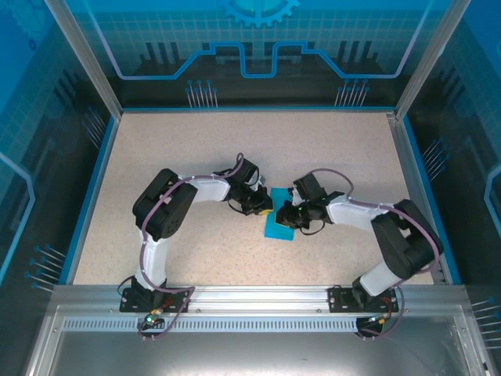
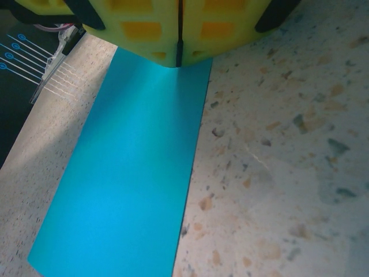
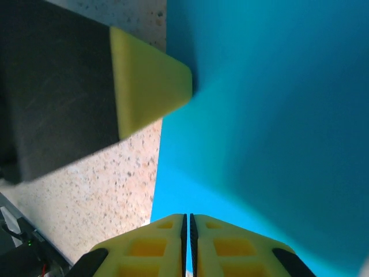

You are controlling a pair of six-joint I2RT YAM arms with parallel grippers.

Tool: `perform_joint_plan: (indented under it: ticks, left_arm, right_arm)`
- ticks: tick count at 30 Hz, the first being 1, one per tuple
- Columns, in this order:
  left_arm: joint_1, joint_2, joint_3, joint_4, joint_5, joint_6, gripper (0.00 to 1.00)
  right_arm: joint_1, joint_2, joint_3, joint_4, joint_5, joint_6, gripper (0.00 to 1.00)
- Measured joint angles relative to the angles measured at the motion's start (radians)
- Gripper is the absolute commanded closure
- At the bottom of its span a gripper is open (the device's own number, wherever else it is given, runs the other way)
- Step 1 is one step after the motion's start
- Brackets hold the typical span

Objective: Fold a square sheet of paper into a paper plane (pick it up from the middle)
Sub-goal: Fold the square sheet of paper in half at the center of the table.

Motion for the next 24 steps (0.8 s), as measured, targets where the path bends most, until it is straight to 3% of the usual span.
perform_joint_plan:
  ticks: [8, 18, 24]
  left_arm:
    - [0.0, 0.0, 0.0, 0.0, 0.0, 0.0, 0.91]
    - [0.0, 0.0, 0.0, 0.001, -0.001, 0.0, 0.91]
    - [-0.003, -0.011, -0.005, 0.008, -0.011, 0.002, 0.91]
  right_arm:
    - [0.003, 0.021, -0.088, 0.106, -0.011, 0.008, 0.88]
    - [0.003, -0.199, -0.291, 0.114, 0.018, 0.009, 0.87]
    - [-0.003, -0.385, -0.316, -0.06, 0.063, 0.002, 0.85]
